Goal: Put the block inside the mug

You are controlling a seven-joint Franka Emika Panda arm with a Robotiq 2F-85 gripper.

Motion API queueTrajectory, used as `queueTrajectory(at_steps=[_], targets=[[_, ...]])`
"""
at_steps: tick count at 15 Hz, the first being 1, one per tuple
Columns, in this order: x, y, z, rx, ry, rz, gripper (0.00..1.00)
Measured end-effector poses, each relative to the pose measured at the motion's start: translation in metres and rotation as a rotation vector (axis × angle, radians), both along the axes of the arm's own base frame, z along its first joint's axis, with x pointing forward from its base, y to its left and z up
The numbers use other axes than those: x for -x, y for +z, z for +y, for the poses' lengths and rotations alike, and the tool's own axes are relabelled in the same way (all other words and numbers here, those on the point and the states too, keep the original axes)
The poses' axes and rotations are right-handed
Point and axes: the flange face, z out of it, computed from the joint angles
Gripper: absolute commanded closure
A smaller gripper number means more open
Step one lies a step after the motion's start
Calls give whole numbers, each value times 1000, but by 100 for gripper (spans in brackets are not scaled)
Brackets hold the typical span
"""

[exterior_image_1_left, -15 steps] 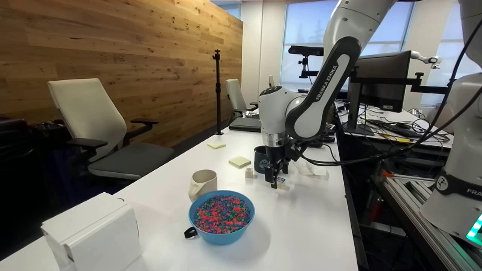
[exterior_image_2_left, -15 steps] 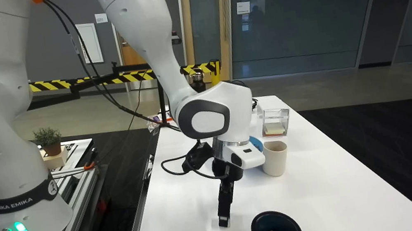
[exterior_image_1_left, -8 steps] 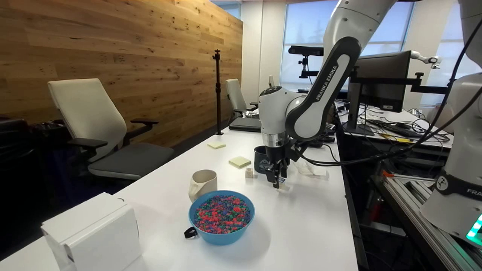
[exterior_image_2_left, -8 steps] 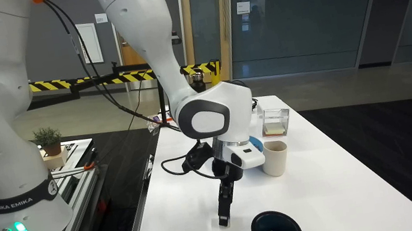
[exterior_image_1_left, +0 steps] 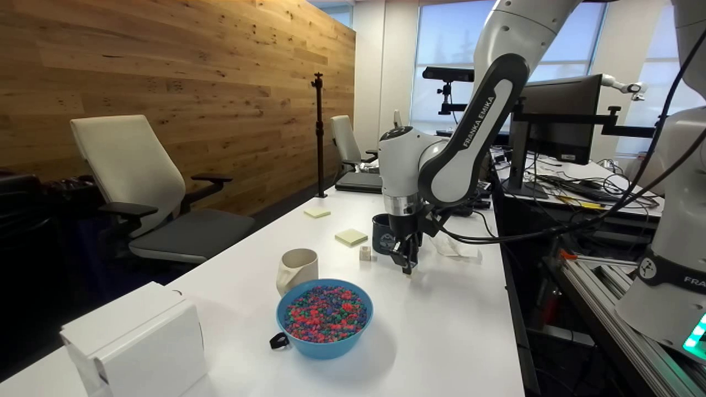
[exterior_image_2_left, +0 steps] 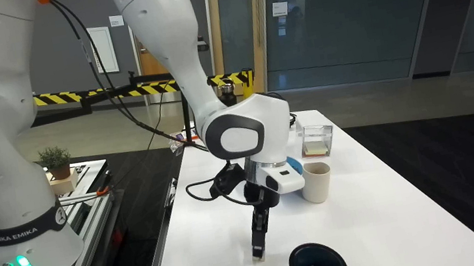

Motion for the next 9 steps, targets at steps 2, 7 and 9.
queueTrajectory(at_steps=[2, 7, 9], targets=[[0, 0, 1, 1, 3, 0, 88], [-9, 26, 10, -3, 22, -57, 88], [-15, 48, 16, -4, 36, -99, 88]])
